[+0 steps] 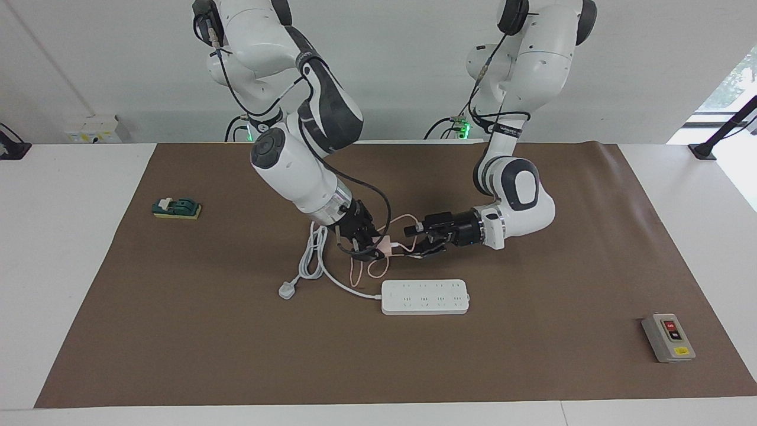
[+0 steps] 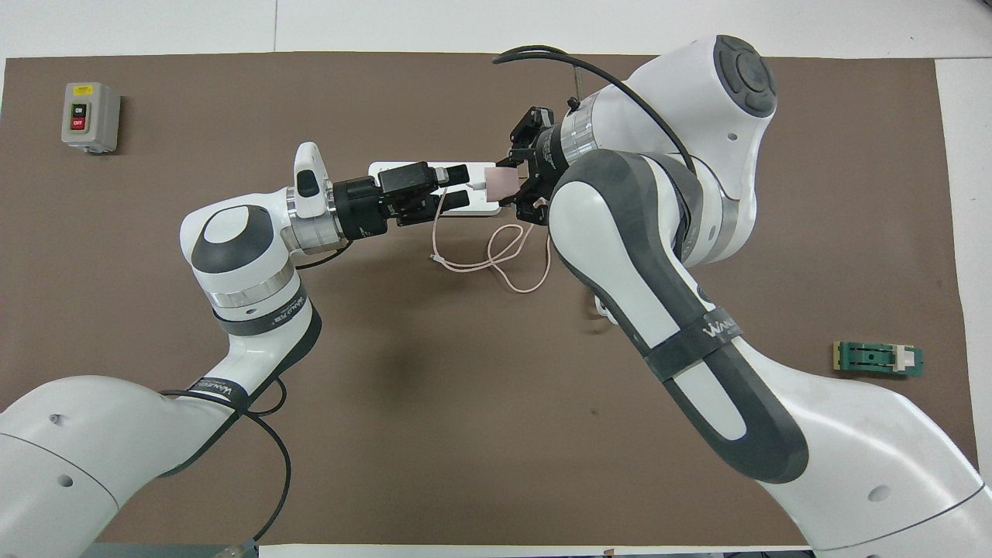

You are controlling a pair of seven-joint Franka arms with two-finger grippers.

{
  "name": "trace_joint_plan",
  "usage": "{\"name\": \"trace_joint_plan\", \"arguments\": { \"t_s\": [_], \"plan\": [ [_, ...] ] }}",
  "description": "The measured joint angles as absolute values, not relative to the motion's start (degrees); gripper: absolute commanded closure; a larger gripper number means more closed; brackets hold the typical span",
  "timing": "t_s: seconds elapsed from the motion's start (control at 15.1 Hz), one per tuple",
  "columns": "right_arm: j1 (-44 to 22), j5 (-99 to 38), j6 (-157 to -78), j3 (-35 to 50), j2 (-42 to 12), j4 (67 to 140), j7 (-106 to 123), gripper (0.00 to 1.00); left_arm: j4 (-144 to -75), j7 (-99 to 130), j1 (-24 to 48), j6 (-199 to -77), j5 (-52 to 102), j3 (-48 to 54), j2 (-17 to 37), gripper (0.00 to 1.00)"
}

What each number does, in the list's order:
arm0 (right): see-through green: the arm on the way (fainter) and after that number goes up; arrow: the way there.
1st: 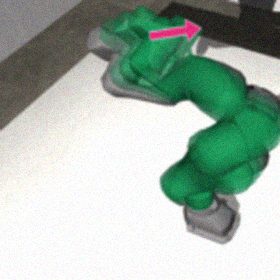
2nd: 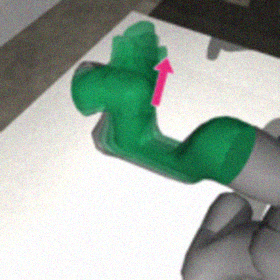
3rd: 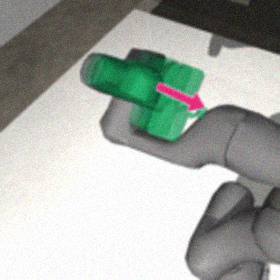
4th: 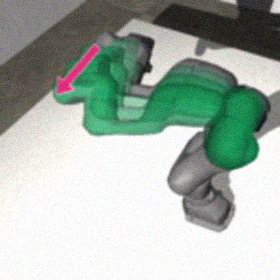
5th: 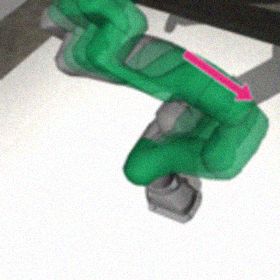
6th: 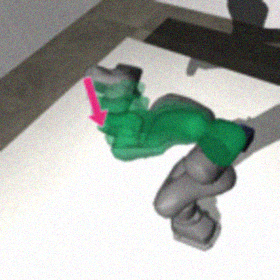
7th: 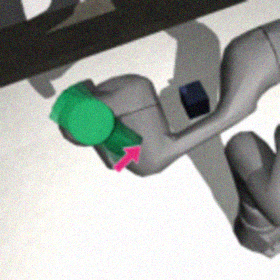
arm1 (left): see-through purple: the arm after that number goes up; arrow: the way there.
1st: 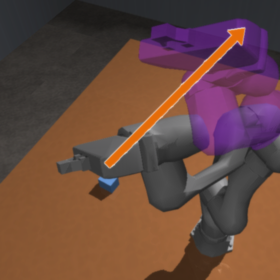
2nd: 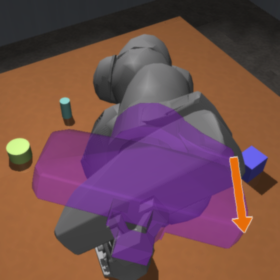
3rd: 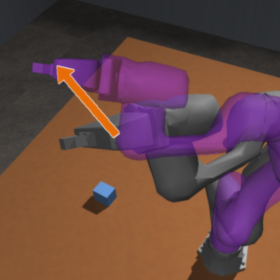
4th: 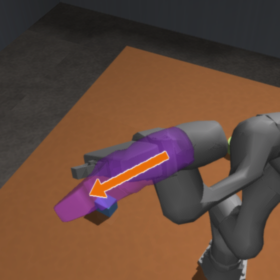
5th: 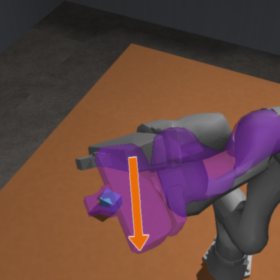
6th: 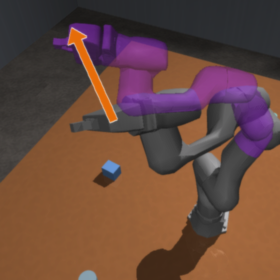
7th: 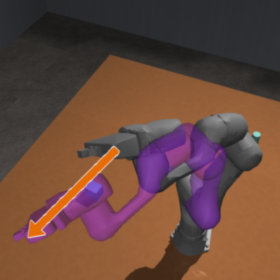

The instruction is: Plug charger into power strip

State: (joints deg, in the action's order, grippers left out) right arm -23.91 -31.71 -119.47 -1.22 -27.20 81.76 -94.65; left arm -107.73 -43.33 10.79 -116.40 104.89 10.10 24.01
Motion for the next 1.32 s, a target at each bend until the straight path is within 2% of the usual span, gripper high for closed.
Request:
{"name": "trace_joint_plan", "arguments": {
  "t_s": [0.26, 0.46, 0.53, 0.66, 0.92, 0.99, 1.06, 1.32],
  "plan": [
    [-26.0, -31.0, -120.2, -1.3, -27.2, 81.5, -95.2, 1.00, -107.5, -43.5, 11.1, -117.5, 105.1, 10.1, 24.0, 0.00],
    [-26.0, -30.3, -120.3, -1.4, -27.2, 81.5, -95.2, 1.00, -107.5, -43.5, 10.9, -117.4, 105.1, 9.9, 24.0, 0.10],
    [-26.0, -30.3, -120.3, -1.5, -27.2, 81.5, -95.2, 1.00, -107.5, -43.5, 10.8, -117.4, 105.1, 9.8, 23.9, 0.11],
    [-26.0, -30.3, -120.3, -1.5, -27.2, 81.5, -95.2, 1.00, -107.5, -43.5, 10.7, -117.0, 105.1, 9.7, 23.9, 0.21],
    [-26.0, -30.3, -120.3, -1.7, -27.3, 81.5, -95.2, 1.00, -107.5, -43.5, 10.4, -116.0, 105.1, 9.6, 23.9, 0.33],
    [-26.0, -30.3, -120.3, -1.7, -27.3, 81.5, -95.2, 1.00, -107.5, -43.5, 10.2, -115.6, 105.1, 9.6, 23.9, 0.47],
    [-26.0, -30.3, -120.3, -1.7, -27.3, 81.5, -95.2, 1.00, -107.5, -43.5, 10.0, -115.2, 105.1, 9.6, 23.9, 0.57],
    [-26.0, -30.2, -120.3, -1.7, -27.3, 81.4, -95.2, 1.00, -107.8, -43.5, 9.6, -114.5, 104.9, 9.5, 23.8, 0.57]
  ]
}}
